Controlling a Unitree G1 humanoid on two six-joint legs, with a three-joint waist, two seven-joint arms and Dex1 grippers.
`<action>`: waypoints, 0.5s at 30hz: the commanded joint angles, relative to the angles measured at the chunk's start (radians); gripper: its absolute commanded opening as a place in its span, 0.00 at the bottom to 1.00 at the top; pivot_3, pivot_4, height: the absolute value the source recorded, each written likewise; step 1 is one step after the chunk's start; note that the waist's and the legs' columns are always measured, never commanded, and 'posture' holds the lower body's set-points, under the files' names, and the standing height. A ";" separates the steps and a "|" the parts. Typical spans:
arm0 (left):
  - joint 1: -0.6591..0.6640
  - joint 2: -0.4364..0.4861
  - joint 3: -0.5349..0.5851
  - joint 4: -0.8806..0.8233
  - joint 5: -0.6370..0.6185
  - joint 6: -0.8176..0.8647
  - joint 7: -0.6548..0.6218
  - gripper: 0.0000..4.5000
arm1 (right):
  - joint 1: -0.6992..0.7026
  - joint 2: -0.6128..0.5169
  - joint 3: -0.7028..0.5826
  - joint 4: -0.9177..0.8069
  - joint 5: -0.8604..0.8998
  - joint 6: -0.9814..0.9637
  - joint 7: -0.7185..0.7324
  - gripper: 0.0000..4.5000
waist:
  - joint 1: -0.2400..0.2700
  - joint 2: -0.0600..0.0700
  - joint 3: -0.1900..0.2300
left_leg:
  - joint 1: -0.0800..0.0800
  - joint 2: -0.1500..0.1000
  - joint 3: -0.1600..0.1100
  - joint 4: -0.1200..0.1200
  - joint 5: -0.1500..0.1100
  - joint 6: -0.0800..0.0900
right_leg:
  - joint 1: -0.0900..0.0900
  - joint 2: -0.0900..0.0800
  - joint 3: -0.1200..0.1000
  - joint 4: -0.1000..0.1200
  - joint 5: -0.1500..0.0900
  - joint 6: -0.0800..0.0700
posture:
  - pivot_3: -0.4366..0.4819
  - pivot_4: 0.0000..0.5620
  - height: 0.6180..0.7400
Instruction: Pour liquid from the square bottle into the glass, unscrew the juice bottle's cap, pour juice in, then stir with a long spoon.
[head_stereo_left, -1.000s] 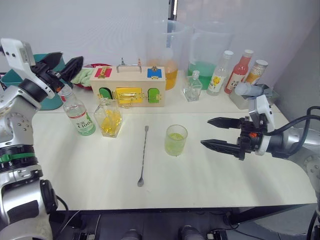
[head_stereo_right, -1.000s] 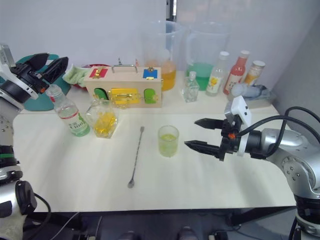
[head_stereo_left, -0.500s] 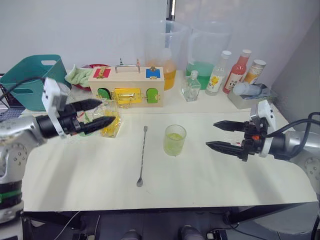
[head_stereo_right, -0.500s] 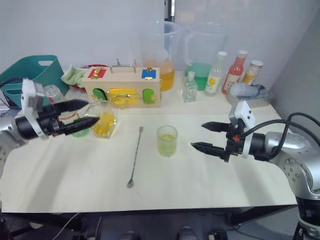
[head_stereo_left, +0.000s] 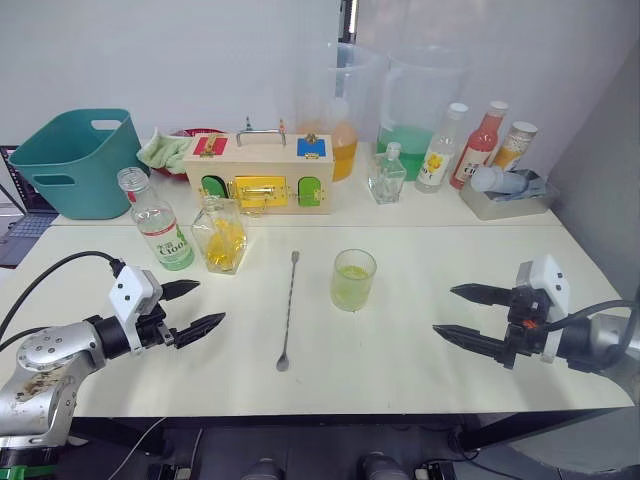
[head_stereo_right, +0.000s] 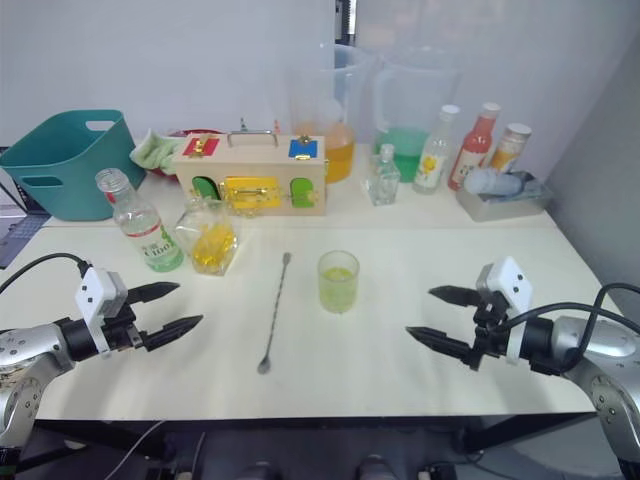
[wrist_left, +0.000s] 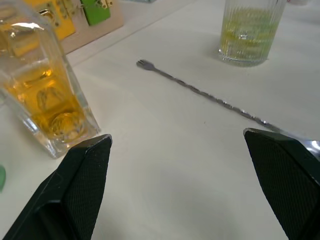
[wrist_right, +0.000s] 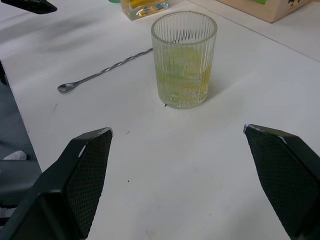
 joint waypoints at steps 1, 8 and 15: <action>0.107 -0.040 0.042 0.022 0.045 -0.104 0.019 0.99 | 0.106 0.063 -0.071 -0.009 -0.029 -0.085 -0.010 1.00 | 0.000 0.000 -0.003 | 0.001 0.000 0.000 -0.001 0.000 0.000 | 0.001 0.000 0.000 -0.001 0.000 0.000 | 0.48 0.27 1.00; 0.128 -0.057 0.042 0.109 0.078 -0.185 0.022 0.99 | 0.173 0.137 -0.118 0.066 -0.059 -0.172 -0.025 1.00 | 0.001 -0.001 -0.003 | 0.005 0.000 0.002 -0.001 0.001 0.000 | 0.004 0.000 0.001 0.000 0.000 0.000 | 0.48 0.27 1.00; 0.104 -0.106 -0.027 0.017 0.056 -0.052 0.105 0.99 | 0.240 0.112 -0.155 0.078 -0.074 -0.221 0.035 1.00 | 0.000 0.000 -0.003 | 0.012 0.000 0.002 -0.003 0.001 0.000 | 0.011 0.000 0.001 -0.002 -0.001 0.000 | 0.48 0.27 1.00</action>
